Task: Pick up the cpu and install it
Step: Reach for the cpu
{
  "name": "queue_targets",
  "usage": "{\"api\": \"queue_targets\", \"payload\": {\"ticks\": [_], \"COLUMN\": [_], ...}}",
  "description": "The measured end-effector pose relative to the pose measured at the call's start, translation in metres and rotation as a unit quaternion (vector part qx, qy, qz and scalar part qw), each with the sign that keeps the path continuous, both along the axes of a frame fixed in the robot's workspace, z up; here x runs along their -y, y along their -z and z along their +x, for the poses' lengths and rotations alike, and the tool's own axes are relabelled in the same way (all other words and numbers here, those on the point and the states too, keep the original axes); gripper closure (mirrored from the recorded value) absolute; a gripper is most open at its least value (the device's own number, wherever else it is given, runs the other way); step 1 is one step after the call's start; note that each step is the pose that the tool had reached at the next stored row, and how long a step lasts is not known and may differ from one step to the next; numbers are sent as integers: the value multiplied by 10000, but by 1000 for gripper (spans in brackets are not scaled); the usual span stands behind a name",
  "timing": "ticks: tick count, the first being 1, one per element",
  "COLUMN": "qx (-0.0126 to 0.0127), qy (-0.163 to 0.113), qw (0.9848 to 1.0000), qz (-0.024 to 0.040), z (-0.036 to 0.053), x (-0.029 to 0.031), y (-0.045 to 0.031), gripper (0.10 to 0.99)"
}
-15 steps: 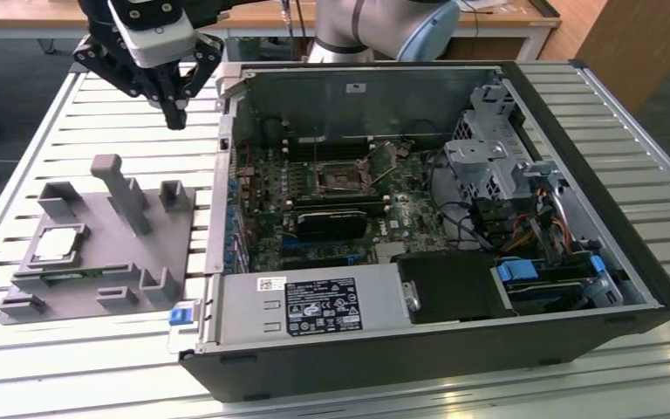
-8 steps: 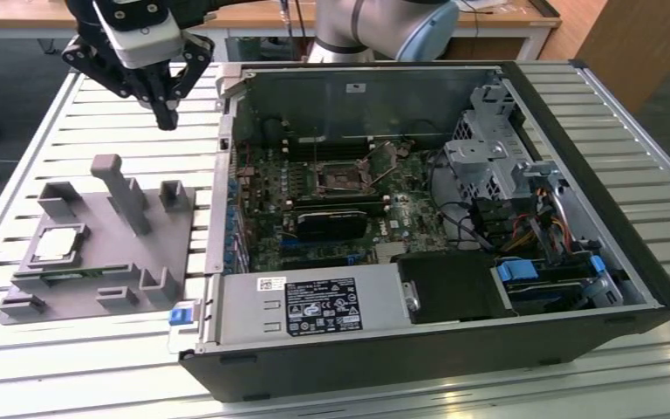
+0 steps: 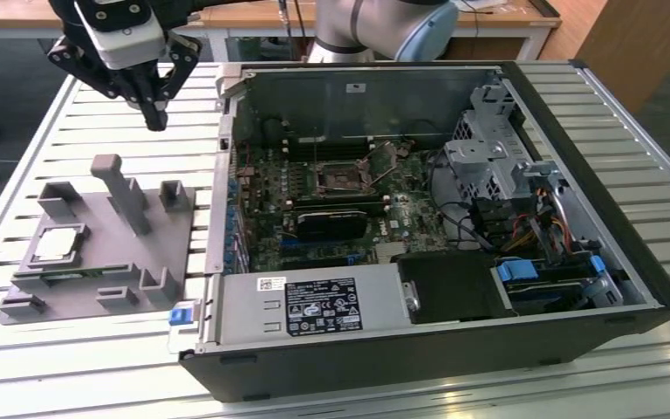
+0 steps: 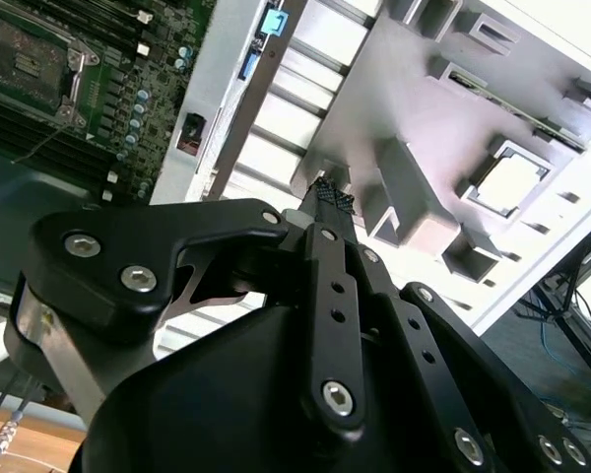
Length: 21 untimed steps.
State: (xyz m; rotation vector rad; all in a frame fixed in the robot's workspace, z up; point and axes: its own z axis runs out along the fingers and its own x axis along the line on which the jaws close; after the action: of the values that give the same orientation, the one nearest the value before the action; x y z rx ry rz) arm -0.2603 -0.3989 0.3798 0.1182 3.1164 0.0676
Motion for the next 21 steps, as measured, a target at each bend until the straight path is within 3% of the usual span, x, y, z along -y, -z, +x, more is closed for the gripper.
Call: {"api": "queue_targets", "payload": {"ticks": [21], "qx": [0], "qy": [0], "qw": [10000], "qz": [0], "z": [-219], "x": [0], "y": [14], "gripper": [980]}}
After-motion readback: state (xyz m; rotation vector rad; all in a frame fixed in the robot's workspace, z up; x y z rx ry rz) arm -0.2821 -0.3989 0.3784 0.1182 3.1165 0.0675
